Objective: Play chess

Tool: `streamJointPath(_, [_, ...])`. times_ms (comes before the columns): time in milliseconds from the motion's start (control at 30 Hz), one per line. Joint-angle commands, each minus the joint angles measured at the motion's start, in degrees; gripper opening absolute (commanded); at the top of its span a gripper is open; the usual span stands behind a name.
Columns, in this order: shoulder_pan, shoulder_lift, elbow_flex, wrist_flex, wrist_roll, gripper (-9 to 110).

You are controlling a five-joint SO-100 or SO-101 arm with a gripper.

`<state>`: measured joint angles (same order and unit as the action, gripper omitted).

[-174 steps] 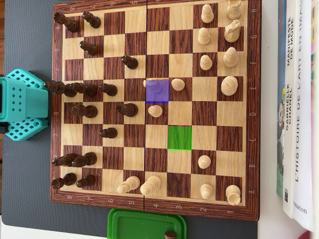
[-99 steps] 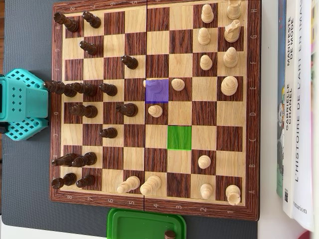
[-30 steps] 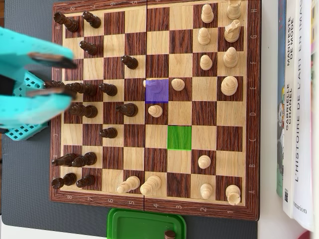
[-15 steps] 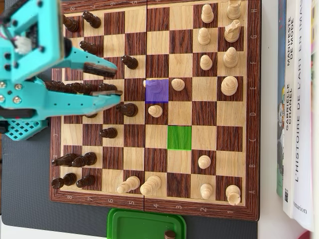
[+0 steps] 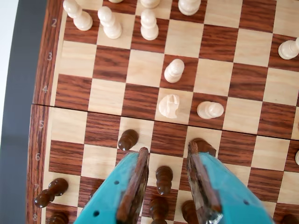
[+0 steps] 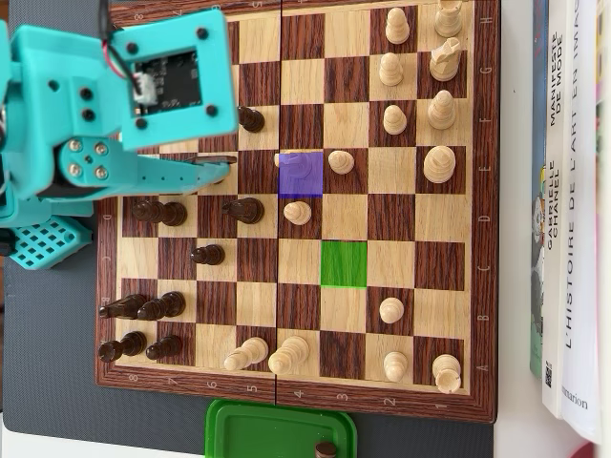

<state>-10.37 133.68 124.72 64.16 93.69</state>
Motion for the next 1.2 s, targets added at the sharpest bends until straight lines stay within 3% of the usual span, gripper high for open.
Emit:
streamJointPath(0, [0.09,-3.96,-7.91,2.81,-0.09,14])
streamJointPath(233, [0.18,-13.45,-16.08,8.53,-0.09,14])
streamJointPath(1167, [1.67,-36.47,-27.77,8.00,-1.32,13])
